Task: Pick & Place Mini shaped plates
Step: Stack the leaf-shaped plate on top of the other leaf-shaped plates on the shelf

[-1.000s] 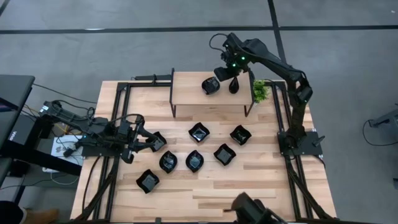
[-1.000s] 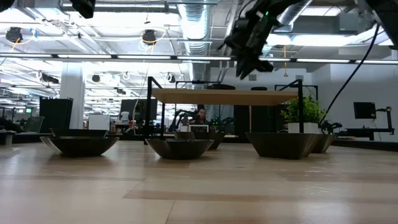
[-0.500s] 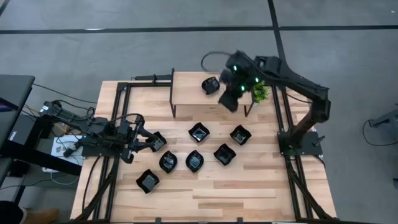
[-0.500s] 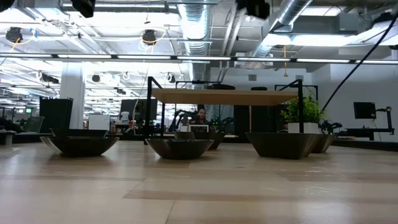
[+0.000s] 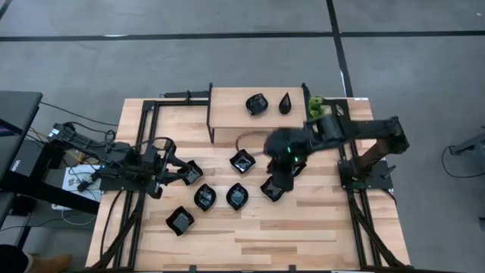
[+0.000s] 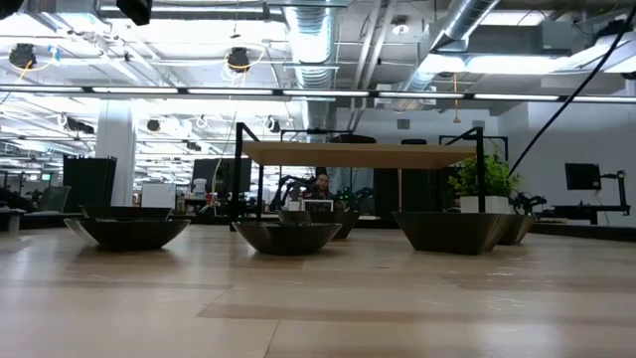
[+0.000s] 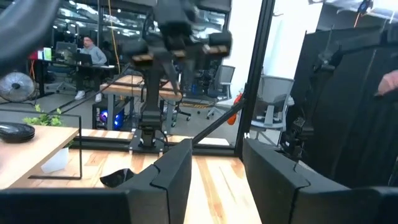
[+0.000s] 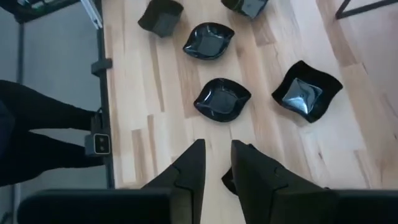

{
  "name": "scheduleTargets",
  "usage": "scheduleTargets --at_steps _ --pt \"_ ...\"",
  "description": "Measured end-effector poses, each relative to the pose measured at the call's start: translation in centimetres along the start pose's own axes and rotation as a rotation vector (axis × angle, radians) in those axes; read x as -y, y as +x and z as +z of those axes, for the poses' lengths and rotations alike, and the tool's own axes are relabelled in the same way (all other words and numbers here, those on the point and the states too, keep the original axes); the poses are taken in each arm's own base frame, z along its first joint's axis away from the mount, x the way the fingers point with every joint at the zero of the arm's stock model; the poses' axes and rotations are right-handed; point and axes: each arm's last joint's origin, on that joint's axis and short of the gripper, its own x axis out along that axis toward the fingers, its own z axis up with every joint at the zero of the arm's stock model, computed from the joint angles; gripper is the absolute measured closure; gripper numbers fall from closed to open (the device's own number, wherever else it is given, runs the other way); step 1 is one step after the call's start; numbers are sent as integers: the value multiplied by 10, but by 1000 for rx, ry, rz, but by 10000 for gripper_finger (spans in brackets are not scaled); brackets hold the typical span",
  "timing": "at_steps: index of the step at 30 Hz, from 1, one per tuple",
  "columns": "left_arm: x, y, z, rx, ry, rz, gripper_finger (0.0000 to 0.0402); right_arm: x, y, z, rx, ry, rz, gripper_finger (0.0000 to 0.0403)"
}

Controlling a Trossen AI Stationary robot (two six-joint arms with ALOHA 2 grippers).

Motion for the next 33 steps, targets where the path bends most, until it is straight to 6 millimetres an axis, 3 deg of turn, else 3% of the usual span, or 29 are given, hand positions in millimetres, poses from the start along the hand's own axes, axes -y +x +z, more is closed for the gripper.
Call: scheduleTargets --at_steps 6,16,27,33 --pt "0 0 5 50 -46 -5 257 -13 12 -27 -2 28 -123 330" --pt "2 10 -5 -15 -85 -1 257 -11 1 -73 236 117 -88 330" --pt "6 31 -22 -159 -237 20 257 23 -2 -133 543 174 81 330" --pt "11 43 -27 -377 -315 18 257 42 0 -158 732 238 157 330"
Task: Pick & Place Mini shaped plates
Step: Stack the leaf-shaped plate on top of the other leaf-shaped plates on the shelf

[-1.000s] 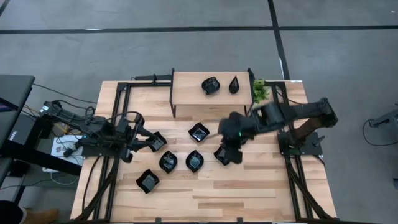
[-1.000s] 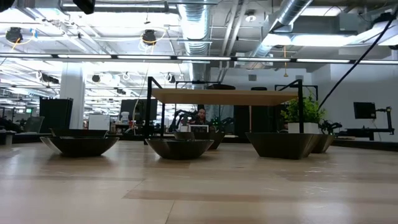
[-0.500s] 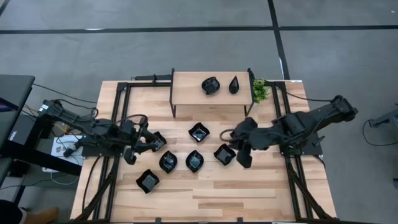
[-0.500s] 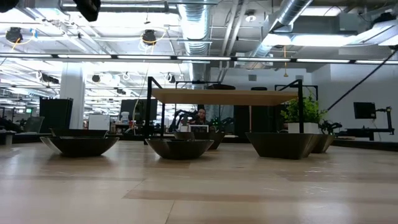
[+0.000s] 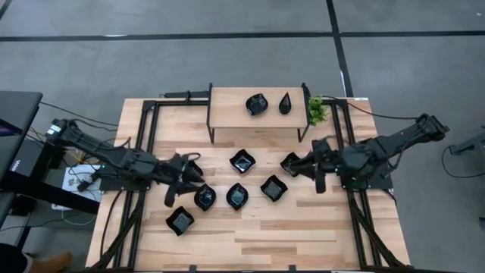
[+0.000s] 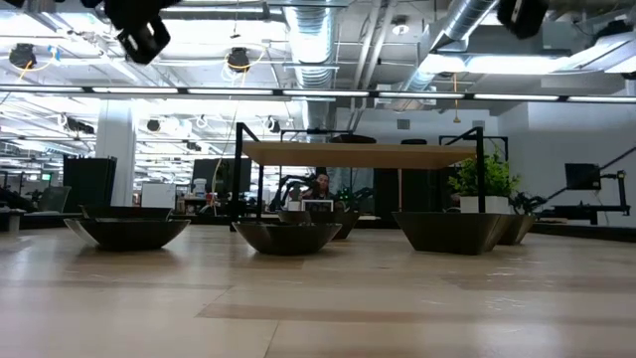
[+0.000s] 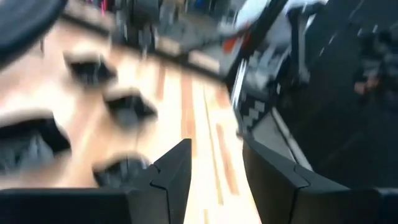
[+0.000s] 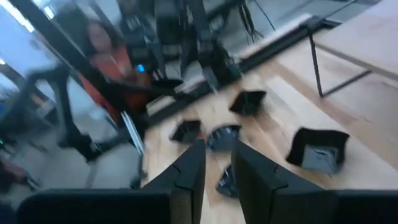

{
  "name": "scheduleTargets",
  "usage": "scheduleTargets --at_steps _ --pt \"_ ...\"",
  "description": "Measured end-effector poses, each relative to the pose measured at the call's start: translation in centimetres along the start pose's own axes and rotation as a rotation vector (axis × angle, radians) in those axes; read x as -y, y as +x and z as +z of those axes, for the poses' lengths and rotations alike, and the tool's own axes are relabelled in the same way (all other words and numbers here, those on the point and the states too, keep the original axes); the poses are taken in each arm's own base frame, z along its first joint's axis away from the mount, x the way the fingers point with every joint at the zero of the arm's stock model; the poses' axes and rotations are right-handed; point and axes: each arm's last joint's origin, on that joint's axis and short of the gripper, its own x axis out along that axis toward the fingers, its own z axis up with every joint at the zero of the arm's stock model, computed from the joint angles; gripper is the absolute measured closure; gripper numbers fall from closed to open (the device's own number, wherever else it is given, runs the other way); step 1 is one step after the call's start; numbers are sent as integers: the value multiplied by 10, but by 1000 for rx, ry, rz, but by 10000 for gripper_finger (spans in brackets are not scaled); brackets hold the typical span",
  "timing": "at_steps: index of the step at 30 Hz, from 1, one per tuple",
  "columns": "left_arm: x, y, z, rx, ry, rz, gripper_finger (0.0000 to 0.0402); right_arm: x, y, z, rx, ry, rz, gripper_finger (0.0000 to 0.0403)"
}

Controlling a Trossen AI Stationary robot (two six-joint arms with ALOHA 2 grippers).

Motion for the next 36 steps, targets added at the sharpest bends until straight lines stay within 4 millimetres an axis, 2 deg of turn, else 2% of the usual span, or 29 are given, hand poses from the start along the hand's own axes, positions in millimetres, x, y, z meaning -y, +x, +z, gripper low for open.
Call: scheduleTargets --at_steps 3,10,17,22,31,36 --pt "0 8 -6 -139 -93 9 257 8 -4 -6 76 24 23 330" --pt "-2 30 -29 -387 -390 14 257 16 -5 -17 207 -46 118 330" --pt "-8 42 -53 -592 -577 106 257 28 -12 -28 240 -13 140 330" --pt "-10 43 -58 -631 -651 150 257 31 -11 -29 235 74 132 330" --pt "-19 37 -65 -594 -733 389 257 31 -4 -33 203 58 112 330" --pt "-21 36 -66 -558 -769 453 257 31 1 -37 182 46 97 330"
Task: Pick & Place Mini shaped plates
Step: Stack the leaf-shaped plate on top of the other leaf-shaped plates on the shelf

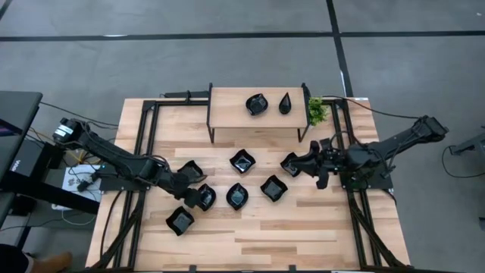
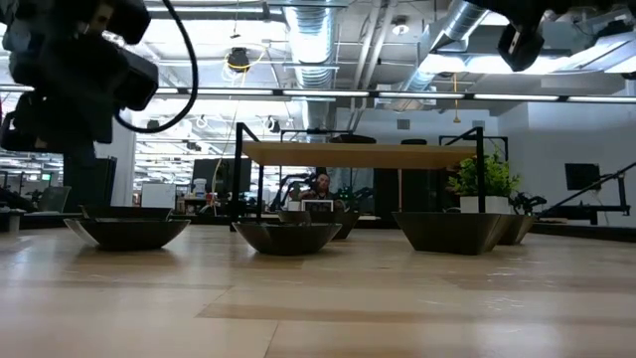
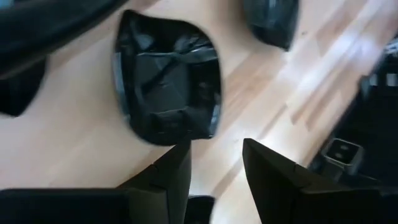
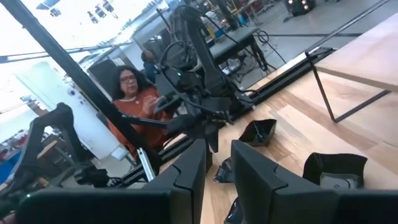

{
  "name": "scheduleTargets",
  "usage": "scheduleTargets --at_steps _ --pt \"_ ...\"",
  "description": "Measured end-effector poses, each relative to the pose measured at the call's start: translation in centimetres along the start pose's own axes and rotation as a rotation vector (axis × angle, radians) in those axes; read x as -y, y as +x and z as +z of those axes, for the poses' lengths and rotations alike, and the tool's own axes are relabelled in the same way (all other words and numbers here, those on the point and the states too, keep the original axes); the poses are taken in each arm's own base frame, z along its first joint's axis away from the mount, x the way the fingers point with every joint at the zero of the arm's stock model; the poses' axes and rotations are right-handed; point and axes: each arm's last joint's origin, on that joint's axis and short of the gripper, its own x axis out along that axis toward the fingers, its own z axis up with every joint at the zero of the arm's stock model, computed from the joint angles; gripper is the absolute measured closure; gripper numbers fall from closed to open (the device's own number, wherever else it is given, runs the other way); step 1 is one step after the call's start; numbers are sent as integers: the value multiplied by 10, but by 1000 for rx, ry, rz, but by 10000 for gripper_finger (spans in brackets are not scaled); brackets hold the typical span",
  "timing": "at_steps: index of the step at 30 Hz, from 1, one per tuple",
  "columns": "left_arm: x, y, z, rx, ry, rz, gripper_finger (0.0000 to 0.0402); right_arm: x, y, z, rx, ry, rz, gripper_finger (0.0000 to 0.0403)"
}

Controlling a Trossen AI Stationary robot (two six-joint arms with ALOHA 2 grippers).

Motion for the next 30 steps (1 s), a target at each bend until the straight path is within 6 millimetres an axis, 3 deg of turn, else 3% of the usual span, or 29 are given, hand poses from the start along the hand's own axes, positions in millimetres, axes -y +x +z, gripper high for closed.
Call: scheduleTargets --at_steps 13,30 --pt "-14 17 -4 -58 -132 178 257 0 3 -3 -13 -7 -9 330" --pt "-16 33 8 -26 -181 196 257 0 3 -3 -8 -5 -10 330"
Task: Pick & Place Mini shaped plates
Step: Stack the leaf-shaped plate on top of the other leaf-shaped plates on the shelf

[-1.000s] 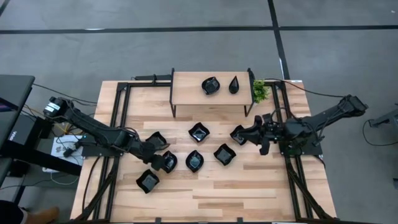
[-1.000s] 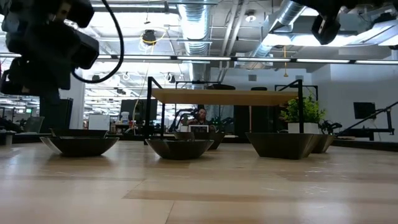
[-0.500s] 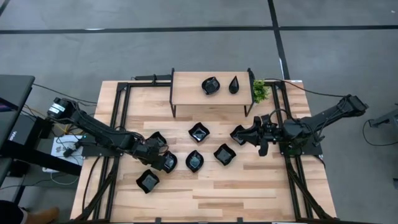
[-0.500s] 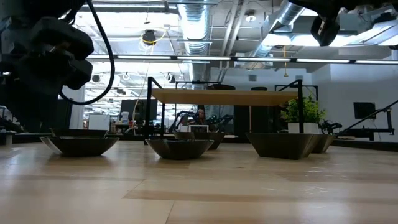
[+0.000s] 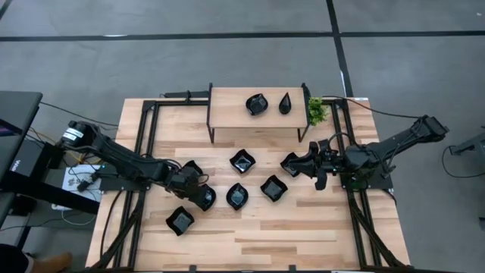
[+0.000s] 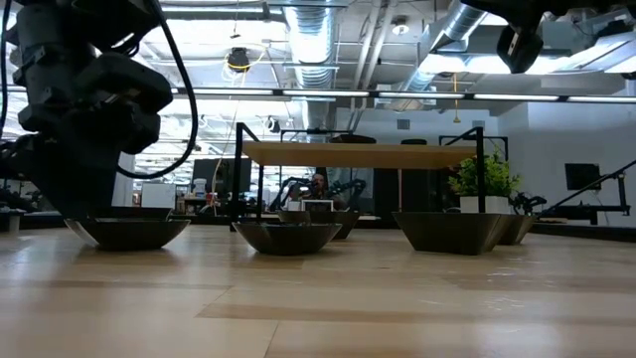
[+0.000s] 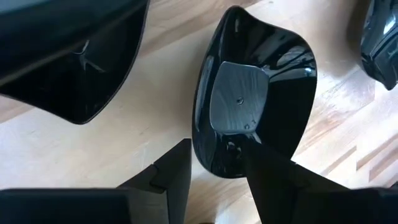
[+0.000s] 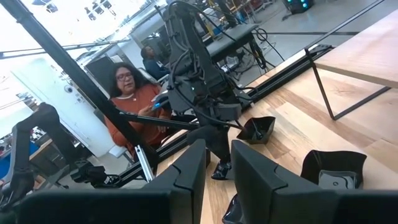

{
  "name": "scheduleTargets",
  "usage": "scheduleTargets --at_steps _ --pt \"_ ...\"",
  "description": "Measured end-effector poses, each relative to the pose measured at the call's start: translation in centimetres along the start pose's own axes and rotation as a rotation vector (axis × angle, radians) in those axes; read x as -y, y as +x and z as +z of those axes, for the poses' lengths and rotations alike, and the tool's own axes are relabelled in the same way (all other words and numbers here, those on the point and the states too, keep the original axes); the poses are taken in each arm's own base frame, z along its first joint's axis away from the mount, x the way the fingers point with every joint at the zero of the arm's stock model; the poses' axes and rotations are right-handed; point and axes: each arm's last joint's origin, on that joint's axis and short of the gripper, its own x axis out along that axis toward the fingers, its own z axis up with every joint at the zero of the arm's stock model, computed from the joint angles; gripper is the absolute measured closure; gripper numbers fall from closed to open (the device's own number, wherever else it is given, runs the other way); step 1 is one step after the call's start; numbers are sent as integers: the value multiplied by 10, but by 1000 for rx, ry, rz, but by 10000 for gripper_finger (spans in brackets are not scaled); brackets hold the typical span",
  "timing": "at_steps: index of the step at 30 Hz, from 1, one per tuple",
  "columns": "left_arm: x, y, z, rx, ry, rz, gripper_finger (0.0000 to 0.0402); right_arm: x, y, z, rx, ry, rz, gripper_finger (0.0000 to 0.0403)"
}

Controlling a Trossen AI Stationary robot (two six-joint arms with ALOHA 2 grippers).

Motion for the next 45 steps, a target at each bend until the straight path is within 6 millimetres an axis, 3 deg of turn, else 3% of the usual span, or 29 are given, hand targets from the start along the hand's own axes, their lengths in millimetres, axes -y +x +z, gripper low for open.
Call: scheduleTargets --at_steps 15,34,45 --pt "0 9 0 1 0 23 263 0 0 0 3 4 2 330" --pt "1 8 0 1 -1 5 393 0 0 0 4 4 3 330" --pt "7 -17 0 0 3 -128 396 0 0 1 5 22 3 330"
